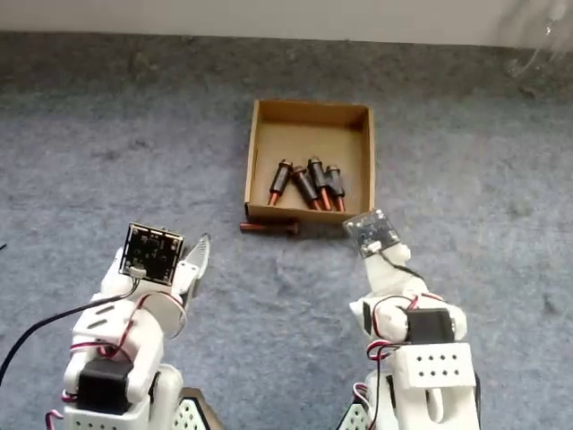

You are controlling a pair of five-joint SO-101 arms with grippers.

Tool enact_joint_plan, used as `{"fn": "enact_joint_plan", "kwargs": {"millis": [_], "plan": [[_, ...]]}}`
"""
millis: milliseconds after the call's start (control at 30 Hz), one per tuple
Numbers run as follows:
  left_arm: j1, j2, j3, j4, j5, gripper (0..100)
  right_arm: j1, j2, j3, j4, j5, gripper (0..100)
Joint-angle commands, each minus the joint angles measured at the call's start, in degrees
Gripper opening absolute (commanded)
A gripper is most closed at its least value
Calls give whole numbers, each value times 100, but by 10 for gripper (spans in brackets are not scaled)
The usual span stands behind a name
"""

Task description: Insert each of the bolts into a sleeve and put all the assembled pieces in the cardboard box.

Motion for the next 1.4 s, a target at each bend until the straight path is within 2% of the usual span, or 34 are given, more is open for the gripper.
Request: {"fn": "enact_joint_plan", "kwargs": {"millis": [0,100,267,367,433,567,800,933,1167,1367], "plan": [[-567,75,-295,589,-756,178,198,-84,330,-391,53,7],[-646,75,-303,782,-1530,178,215,-66,857,-576,53,7],[-637,646,-418,756,-1662,178,242,-66,1270,-1033,44,7],[-629,1842,-910,756,-1899,178,233,-66,1297,-1112,-105,7],[-549,2738,-1525,774,-1890,178,242,-66,1305,-1191,-343,7],[-189,4321,-2835,800,-1644,178,242,-66,1305,-1182,-352,7],[1156,6826,-4312,765,-1521,178,251,-66,1473,-1191,-352,7],[1771,8242,-5033,659,-1723,178,251,-66,1490,-1279,-352,7],[1903,10334,-6105,211,-2268,178,251,-66,1499,-1297,-352,7],[1877,11327,-6853,-26,-2453,178,251,-66,1499,-1305,-352,7]]}}
